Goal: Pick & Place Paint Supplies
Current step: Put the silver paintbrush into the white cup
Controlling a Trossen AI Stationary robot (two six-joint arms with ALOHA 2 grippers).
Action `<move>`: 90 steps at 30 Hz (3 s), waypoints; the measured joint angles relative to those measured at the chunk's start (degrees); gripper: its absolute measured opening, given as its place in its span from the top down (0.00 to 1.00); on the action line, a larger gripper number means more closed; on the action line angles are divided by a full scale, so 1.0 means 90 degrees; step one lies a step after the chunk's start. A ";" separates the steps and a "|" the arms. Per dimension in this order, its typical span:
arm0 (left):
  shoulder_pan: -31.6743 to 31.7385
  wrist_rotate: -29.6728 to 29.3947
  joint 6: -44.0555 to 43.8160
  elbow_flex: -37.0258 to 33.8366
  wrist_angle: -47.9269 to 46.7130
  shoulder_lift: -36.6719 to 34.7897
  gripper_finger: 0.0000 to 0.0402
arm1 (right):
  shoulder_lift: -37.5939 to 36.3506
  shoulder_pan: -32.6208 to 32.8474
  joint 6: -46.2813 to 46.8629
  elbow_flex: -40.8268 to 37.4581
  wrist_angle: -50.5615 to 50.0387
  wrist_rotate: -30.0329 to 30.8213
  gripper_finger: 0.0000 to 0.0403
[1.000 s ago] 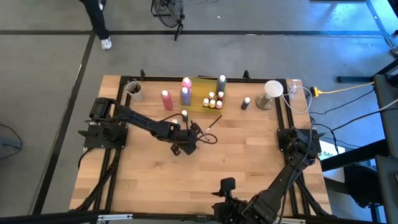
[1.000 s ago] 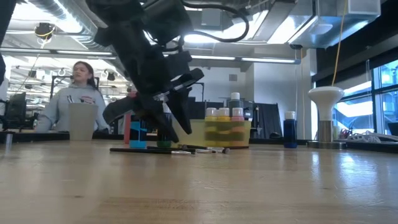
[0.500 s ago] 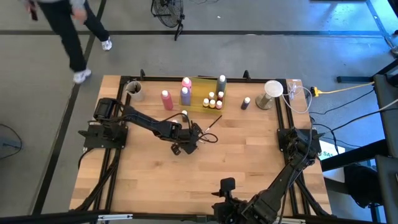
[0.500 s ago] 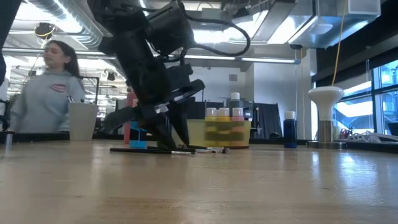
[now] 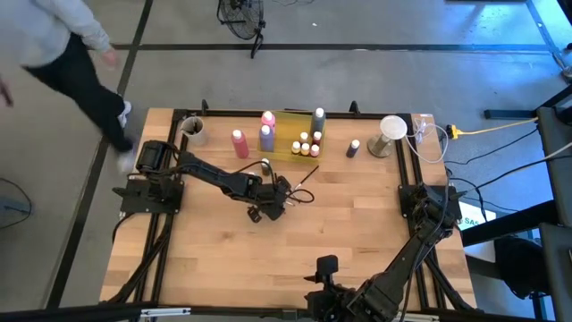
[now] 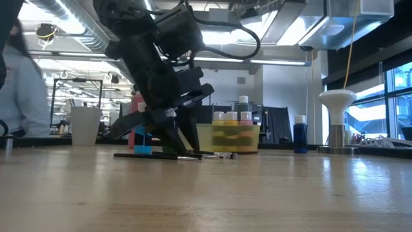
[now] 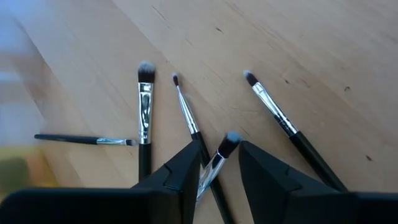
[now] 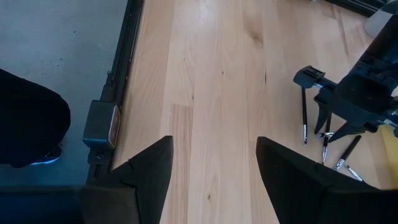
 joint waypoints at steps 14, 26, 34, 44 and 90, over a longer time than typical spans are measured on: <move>0.0038 0.0108 -0.0146 -0.0002 -0.0139 0.0007 0.84 | 0.0000 -0.0002 0.0000 0.0000 0.0009 -0.0050 0.42; 0.0035 0.0108 -0.0136 -0.0009 -0.0152 0.0015 0.96 | 0.0000 -0.0002 0.0000 0.0000 0.0012 -0.0048 0.42; -0.0040 -0.0011 0.0197 -0.0015 -0.0141 -0.0001 0.96 | 0.0000 -0.0002 0.0000 0.0000 0.0009 -0.0048 0.42; -0.0437 -0.0439 0.0264 -0.0044 0.0003 -0.0473 0.96 | 0.0000 -0.0002 0.0004 0.0000 0.0005 -0.0048 0.42; -0.1808 -0.5956 -0.1180 -0.4435 0.6352 -0.7929 0.96 | 0.0002 0.0071 0.0520 -0.0002 0.0279 -0.0026 0.42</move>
